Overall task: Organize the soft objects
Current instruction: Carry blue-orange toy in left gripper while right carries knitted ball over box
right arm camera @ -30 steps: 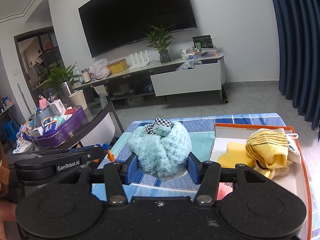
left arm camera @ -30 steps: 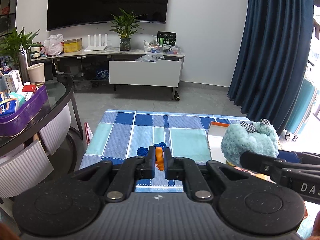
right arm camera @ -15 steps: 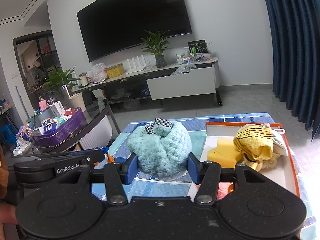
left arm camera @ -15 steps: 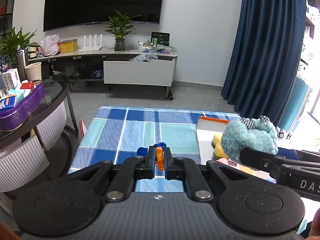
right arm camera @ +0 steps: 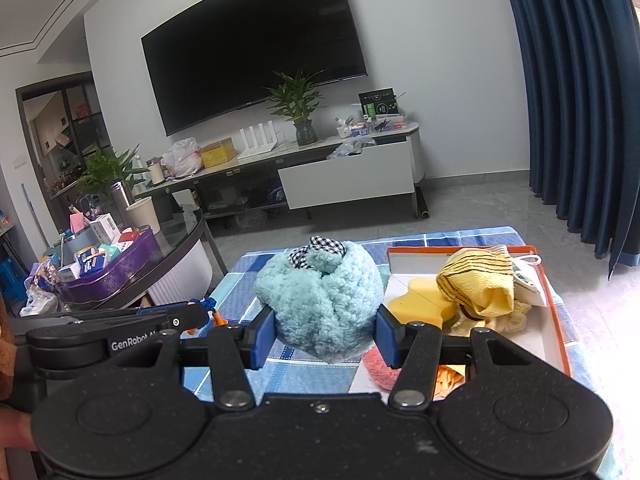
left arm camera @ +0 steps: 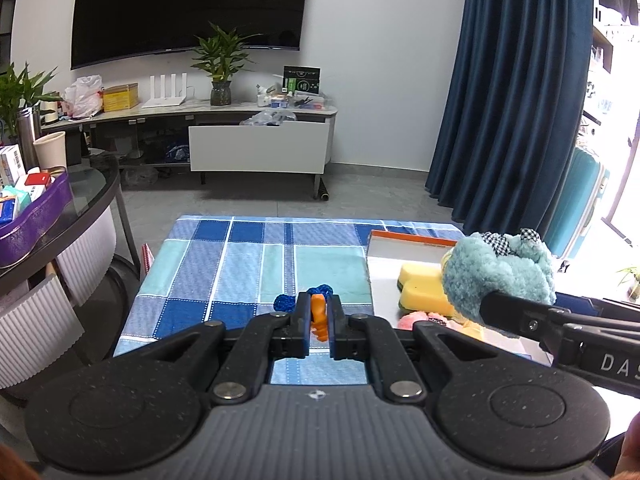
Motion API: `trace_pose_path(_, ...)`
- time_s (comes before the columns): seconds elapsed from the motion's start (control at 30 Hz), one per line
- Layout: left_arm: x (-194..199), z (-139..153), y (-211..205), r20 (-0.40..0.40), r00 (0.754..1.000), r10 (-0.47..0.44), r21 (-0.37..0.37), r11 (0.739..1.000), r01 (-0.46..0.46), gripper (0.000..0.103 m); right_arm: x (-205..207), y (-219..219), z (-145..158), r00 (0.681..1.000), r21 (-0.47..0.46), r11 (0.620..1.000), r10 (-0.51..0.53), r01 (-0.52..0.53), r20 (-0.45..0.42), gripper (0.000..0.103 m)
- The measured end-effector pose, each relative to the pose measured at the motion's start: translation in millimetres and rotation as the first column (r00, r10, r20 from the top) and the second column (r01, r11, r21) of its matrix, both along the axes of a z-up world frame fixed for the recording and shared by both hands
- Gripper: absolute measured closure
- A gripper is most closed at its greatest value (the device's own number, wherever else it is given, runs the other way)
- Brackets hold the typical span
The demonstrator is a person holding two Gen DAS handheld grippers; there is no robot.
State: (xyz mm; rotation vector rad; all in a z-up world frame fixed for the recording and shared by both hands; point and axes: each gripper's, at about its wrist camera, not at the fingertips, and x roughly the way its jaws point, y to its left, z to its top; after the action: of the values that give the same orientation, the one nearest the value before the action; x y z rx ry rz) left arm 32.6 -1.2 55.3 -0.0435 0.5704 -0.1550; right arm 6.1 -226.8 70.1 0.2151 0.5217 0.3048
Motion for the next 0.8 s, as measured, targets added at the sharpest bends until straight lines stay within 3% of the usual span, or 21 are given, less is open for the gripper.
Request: trace_pose_path(0.8,-4.6,0.0,-37.0,-0.004,0.995,-0.105,0.0,0.995,0.105,0.093,-19.1,-38.3,1.4,0.995,-0.002,0.995,-0.096,0.096,0.015,0.04)
